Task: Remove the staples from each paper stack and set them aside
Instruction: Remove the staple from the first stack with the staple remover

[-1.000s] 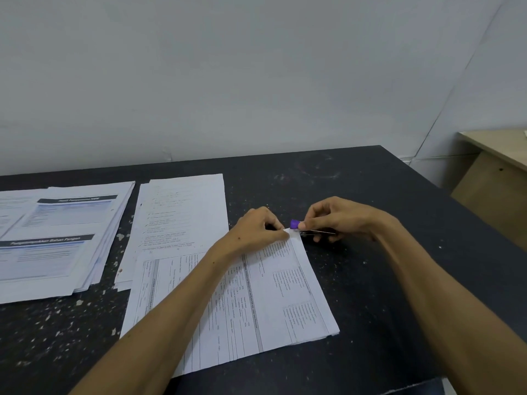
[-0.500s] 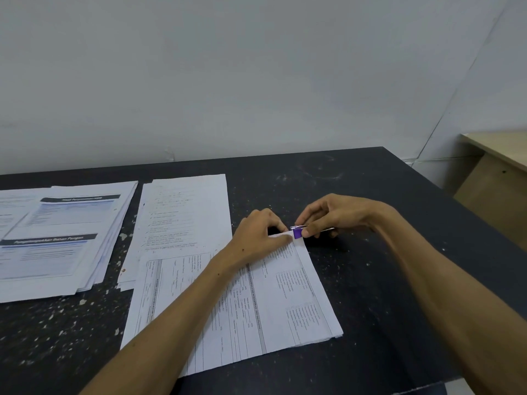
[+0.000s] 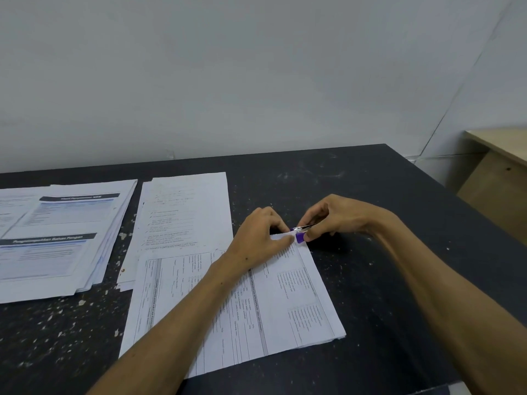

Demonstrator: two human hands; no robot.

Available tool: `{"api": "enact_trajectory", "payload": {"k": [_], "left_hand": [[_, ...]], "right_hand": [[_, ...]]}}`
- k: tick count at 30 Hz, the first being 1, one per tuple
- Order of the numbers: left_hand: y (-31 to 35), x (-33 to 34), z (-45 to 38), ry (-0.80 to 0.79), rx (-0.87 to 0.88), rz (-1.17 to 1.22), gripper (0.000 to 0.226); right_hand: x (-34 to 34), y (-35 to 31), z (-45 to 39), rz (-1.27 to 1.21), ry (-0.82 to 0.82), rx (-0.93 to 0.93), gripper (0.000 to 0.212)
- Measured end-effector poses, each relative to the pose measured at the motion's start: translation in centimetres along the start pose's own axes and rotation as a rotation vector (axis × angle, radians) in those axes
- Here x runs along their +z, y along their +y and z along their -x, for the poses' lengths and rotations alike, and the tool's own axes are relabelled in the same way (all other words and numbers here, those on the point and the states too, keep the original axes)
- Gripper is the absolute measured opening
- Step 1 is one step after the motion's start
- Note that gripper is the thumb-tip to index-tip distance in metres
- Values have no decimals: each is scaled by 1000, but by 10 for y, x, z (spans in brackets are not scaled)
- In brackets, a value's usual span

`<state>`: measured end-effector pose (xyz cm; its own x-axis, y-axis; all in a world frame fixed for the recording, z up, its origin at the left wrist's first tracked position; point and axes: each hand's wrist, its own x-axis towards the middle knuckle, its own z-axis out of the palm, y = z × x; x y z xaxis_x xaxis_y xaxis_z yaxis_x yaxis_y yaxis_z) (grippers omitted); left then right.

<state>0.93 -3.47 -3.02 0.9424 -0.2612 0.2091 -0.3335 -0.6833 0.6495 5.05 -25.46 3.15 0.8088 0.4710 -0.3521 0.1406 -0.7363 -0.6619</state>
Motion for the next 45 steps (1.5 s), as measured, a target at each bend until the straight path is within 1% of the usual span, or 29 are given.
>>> {"api": "enact_trajectory", "payload": {"k": [17,24,27,31,45], "left_hand": [[-1,2,0,9,12,0,19],[1,0,0,10,2,5,12],[3,0,1,17,4,49,16],[2,-1,2,-12,58,62,31],[2,-2,-1,-59,5,108,31]], "right_hand": [[2,1,-1,-25,-5,-2,17],[2,2,-1,-42,-4,1,15],[3,2,-2,-45,-3,0,14],[3,4,-2,-51,6,-13,12],[7,6,-3,-74,23,-46,11]]}}
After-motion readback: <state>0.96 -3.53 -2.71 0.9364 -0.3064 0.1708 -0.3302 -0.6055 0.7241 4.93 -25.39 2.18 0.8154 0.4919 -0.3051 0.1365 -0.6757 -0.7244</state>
